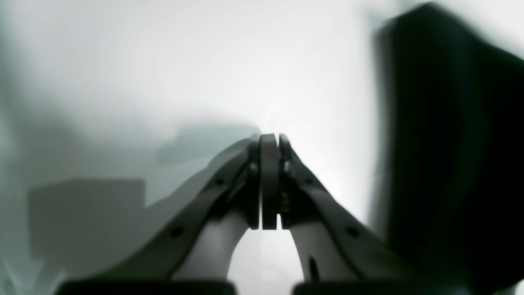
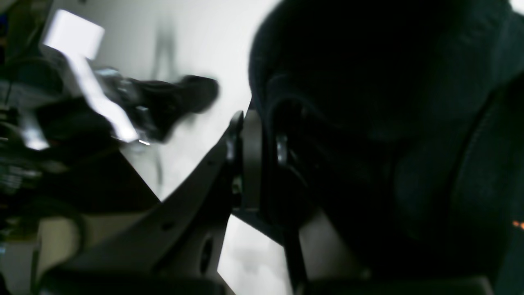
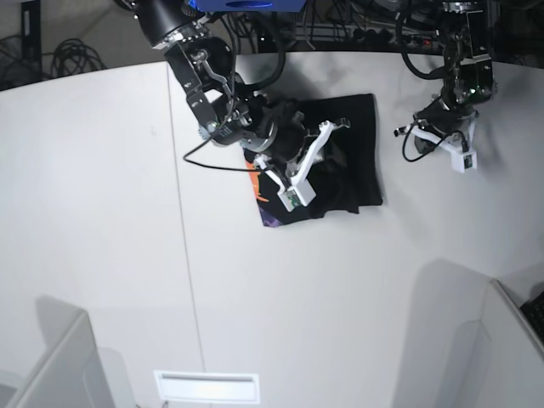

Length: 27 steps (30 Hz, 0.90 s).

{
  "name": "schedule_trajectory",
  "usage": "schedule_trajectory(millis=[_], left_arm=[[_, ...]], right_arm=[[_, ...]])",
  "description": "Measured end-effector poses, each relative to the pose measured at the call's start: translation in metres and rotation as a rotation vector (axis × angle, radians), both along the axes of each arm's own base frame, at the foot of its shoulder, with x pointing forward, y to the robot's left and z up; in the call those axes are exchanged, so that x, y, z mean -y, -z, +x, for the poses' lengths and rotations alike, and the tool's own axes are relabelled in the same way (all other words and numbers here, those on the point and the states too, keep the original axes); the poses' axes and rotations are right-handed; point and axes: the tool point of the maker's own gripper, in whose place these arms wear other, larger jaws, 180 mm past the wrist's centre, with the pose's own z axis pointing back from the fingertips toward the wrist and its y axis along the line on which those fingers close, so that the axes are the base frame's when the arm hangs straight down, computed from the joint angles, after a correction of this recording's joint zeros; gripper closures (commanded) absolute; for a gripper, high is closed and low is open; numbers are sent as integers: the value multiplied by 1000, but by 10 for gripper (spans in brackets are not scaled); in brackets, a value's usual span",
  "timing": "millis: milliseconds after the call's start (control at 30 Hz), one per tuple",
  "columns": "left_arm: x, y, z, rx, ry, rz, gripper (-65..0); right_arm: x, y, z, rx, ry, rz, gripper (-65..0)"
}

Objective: Fold the T-shirt properly
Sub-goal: 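Press the right gripper's folded end down onto the bundle and release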

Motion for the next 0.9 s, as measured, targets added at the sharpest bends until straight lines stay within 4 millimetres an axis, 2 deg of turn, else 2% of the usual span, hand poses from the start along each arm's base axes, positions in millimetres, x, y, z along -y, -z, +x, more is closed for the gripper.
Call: schedule_trajectory(millis=[100,200,367,567,600,700,767,900], left_arm=[[-21,-15,-13,-4,-37,34,0],[-34,-30,-19,37,10,58,0],[-67,-34,-41,5,-37,102,0],[-74,-34,-46,0,-57,104,0],[-74,-34,-46,0,-57,105,0],[-74,-34,-46,1,-58,104,0],[-75,-34,-46,2,-64,105,0],[-77,-35,-46,2,-65,109,0]], right_arm=[[1,12,0,-28,1,-19,0],[2,18,-1,-41,6,-25,0],[2,14,6,-26,7,-24,0],[-4,12,10,-26,5,-16,0],[-4,14,10,-33,5,-19,-20],[-2,28,7,-70,4,-45,-212],[1,34,10,-103,46,-64,-296],[-4,27,14,-92,55,-58,-306]])
